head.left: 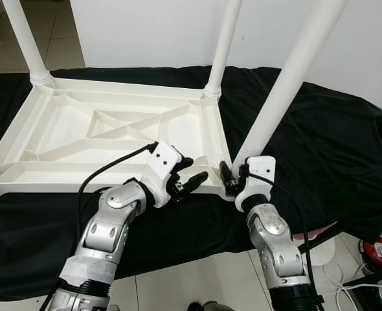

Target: Building children table

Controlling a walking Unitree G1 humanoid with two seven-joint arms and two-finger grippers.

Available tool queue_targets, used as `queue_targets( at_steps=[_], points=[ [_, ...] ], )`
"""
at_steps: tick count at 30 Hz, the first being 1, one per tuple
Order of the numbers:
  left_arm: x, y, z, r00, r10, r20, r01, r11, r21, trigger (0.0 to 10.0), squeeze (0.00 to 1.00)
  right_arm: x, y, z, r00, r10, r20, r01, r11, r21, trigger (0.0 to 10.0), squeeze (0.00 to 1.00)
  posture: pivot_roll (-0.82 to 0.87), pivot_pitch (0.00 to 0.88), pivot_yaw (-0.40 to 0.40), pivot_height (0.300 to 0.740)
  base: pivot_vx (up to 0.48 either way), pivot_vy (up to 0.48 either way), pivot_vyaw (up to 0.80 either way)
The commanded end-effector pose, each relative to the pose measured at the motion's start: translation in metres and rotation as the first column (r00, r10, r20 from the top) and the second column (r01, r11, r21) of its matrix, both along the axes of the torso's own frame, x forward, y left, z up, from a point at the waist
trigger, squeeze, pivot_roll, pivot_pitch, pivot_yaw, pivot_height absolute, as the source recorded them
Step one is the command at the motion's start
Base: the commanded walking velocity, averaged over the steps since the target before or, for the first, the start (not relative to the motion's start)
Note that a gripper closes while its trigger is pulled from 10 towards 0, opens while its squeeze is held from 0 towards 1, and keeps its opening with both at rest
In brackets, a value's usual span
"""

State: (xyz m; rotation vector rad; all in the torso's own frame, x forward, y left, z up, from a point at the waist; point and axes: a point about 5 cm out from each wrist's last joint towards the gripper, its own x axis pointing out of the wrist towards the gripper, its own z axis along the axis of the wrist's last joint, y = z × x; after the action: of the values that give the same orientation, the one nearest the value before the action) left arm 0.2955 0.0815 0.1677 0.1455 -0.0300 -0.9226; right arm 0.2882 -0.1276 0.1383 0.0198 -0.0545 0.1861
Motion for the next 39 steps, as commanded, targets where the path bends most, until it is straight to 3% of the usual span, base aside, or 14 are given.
queue_targets(
  at_steps=[1,4,12,13,19,26,27,28,29,30,33,39],
  points=[
    [0.004,0.0,-0.002,0.997,0.078,0.001,-0.078,0.997,-0.01,10.0,0.0,-0.002,-0.009,-0.003,1.0,0.019,-0.007,-0.019,1.0,0.015,10.0,1.0,0.02,0.026,-0.083,0.74,0.0,0.0,0.0],
    [-0.001,-0.002,-0.004,0.998,0.068,0.01,-0.068,0.998,-0.007,10.0,0.0,-0.003,-0.023,0.003,0.996,0.09,0.008,-0.09,0.996,-0.003,10.0,1.0,0.02,0.027,-0.086,0.74,0.0,0.0,0.0],
    [-0.01,-0.007,-0.009,1.0,0.016,-0.003,-0.016,1.0,0.007,10.0,0.0,-0.002,-0.04,0.01,0.977,0.211,0.015,-0.209,0.976,-0.064,10.0,1.0,0.02,0.029,-0.074,0.74,0.0,0.0,0.0],
    [-0.013,-0.009,-0.011,1.0,0.001,-0.001,-0.001,1.0,0.015,10.0,0.0,-0.001,-0.043,0.01,0.967,0.253,0.011,-0.251,0.964,-0.085,10.0,0.0,0.02,0.03,-0.068,0.74,0.0,0.0,0.0],
    [-0.017,-0.012,-0.016,0.999,-0.031,-0.017,0.031,0.999,0.032,10.0,0.0,0.009,-0.048,0.005,0.889,0.455,-0.049,-0.457,0.873,-0.171,10.0,0.0,0.01,0.042,-0.053,0.74,0.0,0.0,0.0],
    [-0.015,-0.011,-0.014,0.999,-0.029,-0.014,0.03,0.999,0.032,10.0,0.0,0.024,-0.041,0.004,0.828,0.552,-0.103,-0.559,0.791,-0.25,10.0,0.0,0.01,0.048,-0.032,0.74,0.0,0.0,0.0],
    [-0.015,-0.012,-0.013,0.999,-0.03,-0.011,0.03,0.999,0.032,10.0,0.0,0.028,-0.04,0.004,0.81,0.574,-0.122,-0.584,0.769,-0.259,3.8,0.0,0.02,0.049,-0.034,0.74,0.0,0.0,0.0],
    [-0.015,-0.012,-0.013,0.999,-0.03,-0.011,0.03,0.999,0.032,10.0,0.0,0.028,-0.04,0.004,0.81,0.574,-0.122,-0.584,0.769,-0.259,3.8,0.0,0.02,0.049,-0.034,0.74,0.0,0.0,0.0],
    [-0.014,-0.012,-0.012,1.0,-0.03,-0.008,0.03,0.999,0.03,10.0,0.0,0.032,-0.039,0.004,0.795,0.591,-0.137,-0.604,0.749,-0.272,0.6,0.0,0.02,0.048,-0.038,0.74,0.0,0.0,0.0],
    [-0.014,-0.013,-0.011,1.0,-0.03,-0.007,0.03,0.999,0.03,10.0,0.0,0.035,-0.039,0.004,0.782,0.607,-0.145,-0.62,0.732,-0.281,0.0,0.0,0.02,0.048,-0.042,0.74,0.0,0.0,0.0],
    [-0.014,-0.014,-0.01,1.0,-0.029,-0.004,0.029,0.999,0.028,10.0,0.0,0.038,-0.039,0.005,0.767,0.625,-0.146,-0.638,0.715,-0.288,0.0,0.0,0.02,0.05,-0.046,0.74,0.0,0.0,0.0],
    [-0.016,-0.014,-0.011,1.0,-0.025,-0.006,0.025,0.999,0.023,10.0,0.0,0.035,-0.04,-0.001,0.762,0.631,-0.145,-0.646,0.72,-0.254,0.0,0.0,0.03,0.05,-0.05,0.74,0.0,0.0,0.0]
  ],
)
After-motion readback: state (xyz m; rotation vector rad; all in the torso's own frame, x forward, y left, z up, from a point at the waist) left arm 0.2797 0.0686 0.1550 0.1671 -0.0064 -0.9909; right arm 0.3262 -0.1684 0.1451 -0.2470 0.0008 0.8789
